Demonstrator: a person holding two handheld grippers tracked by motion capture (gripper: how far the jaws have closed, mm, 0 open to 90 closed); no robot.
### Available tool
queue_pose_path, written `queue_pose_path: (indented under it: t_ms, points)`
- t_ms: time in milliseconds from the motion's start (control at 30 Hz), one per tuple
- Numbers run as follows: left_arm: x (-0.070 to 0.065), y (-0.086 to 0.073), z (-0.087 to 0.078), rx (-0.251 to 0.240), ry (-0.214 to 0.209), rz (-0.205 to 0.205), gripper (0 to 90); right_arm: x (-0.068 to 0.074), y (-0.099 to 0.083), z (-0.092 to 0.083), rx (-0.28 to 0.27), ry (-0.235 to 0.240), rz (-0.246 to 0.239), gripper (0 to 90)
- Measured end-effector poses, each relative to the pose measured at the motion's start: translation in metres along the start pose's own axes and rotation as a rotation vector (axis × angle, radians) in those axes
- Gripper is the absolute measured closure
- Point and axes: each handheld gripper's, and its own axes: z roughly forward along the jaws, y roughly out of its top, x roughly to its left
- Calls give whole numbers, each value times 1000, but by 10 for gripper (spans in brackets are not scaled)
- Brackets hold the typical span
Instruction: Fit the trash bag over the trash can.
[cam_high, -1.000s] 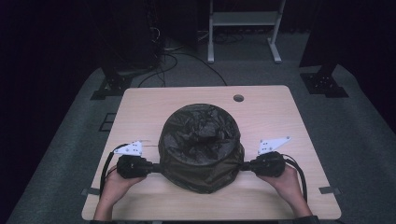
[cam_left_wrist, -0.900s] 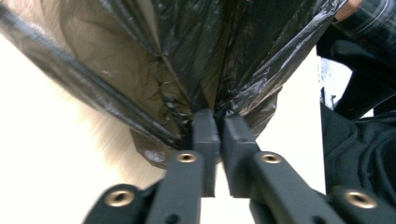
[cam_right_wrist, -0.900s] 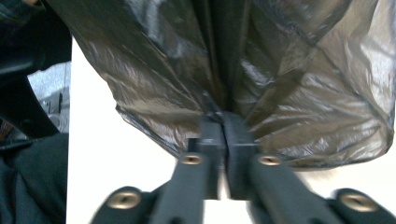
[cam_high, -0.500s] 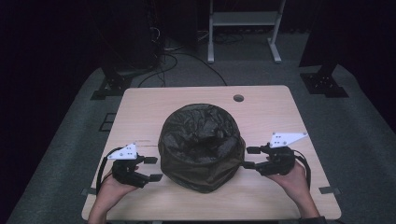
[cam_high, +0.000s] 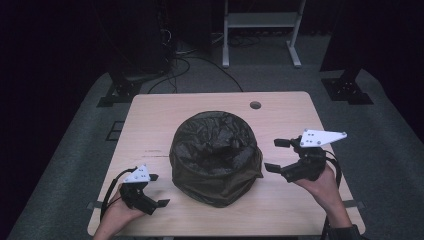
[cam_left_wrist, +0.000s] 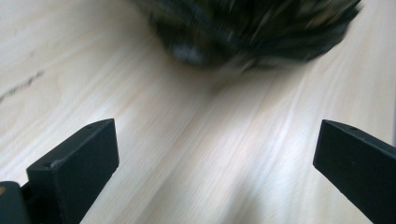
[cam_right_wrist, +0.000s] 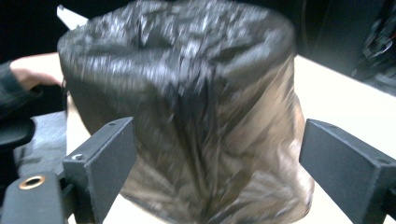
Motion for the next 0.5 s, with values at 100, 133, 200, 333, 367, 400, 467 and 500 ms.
queue_pose_path:
  t_ms: [100,133,200,333,367,400,467,500]
  points:
    - [1,-6,7,25,22,-4,0,0,8,-2,-24,-11,-14,94]
    - [2,-8,9,41,29,-2,0,1,11,-2,-24,-10,-17,95]
    - [3,-11,13,59,50,-1,0,1,17,-2,-24,-6,-30,95]
    - [5,-14,18,79,77,2,0,2,29,4,-9,11,-42,95]
    - [5,-14,19,77,85,7,0,2,31,6,-5,14,-44,95]
    - [6,-14,19,74,88,8,0,2,33,8,-2,22,-45,95]
    - [6,-15,20,72,99,15,0,2,38,12,5,26,-57,95]
    - [6,-15,21,67,100,16,0,3,41,15,10,30,-59,95]
